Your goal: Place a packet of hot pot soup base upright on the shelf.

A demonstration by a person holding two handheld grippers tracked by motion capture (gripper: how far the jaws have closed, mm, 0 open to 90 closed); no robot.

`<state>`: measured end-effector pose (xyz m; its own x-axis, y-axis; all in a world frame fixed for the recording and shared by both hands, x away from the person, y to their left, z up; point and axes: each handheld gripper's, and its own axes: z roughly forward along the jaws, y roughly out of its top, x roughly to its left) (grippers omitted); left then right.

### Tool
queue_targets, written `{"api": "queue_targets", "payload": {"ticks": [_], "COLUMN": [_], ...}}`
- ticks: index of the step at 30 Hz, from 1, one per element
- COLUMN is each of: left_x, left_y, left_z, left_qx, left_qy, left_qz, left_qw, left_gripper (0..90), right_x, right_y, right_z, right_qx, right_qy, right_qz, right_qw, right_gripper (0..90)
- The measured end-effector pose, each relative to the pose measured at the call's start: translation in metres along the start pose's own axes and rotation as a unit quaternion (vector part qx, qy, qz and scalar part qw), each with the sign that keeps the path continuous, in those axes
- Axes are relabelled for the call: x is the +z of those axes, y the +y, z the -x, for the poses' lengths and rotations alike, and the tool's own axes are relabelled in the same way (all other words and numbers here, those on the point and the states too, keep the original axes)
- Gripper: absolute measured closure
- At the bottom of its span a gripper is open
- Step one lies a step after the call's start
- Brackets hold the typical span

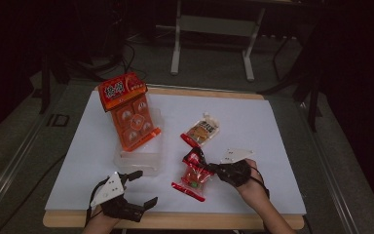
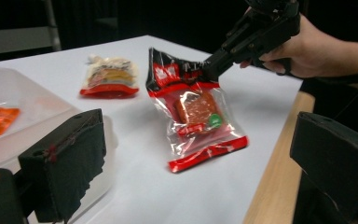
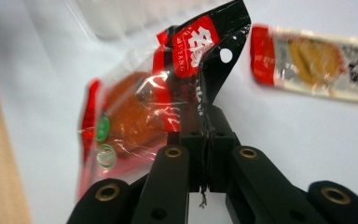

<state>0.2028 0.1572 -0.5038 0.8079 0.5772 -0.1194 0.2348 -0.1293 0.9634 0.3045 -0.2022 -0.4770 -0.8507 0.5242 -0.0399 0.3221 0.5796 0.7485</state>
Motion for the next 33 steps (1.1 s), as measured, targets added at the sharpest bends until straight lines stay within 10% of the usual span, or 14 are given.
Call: {"api": "queue_targets", "payload": {"ticks": [11,33], "left_x": [0.003,0.031], "left_y": [0.014,0.069], "left_z": [0.013,0.003], "left_qx": [-0.014,0.029], "left_qy": [0.014,-0.046], "left_qz": [-0.028,-0.025], "left_qw": [0.9994,0.9982], "left_gripper": [2.5,12.7], "right_x": [-0.035,-0.060], "right_y": [0.015,0.027], "right_z": [-0.008,-0.043], "right_qx": [-0.021,-0.092], "right_qy": [0.003,0.030], "right_qz": [0.049,0.073], "right_qw": [0.9986,0.9926], "right_gripper": [89.0,88.9]}}
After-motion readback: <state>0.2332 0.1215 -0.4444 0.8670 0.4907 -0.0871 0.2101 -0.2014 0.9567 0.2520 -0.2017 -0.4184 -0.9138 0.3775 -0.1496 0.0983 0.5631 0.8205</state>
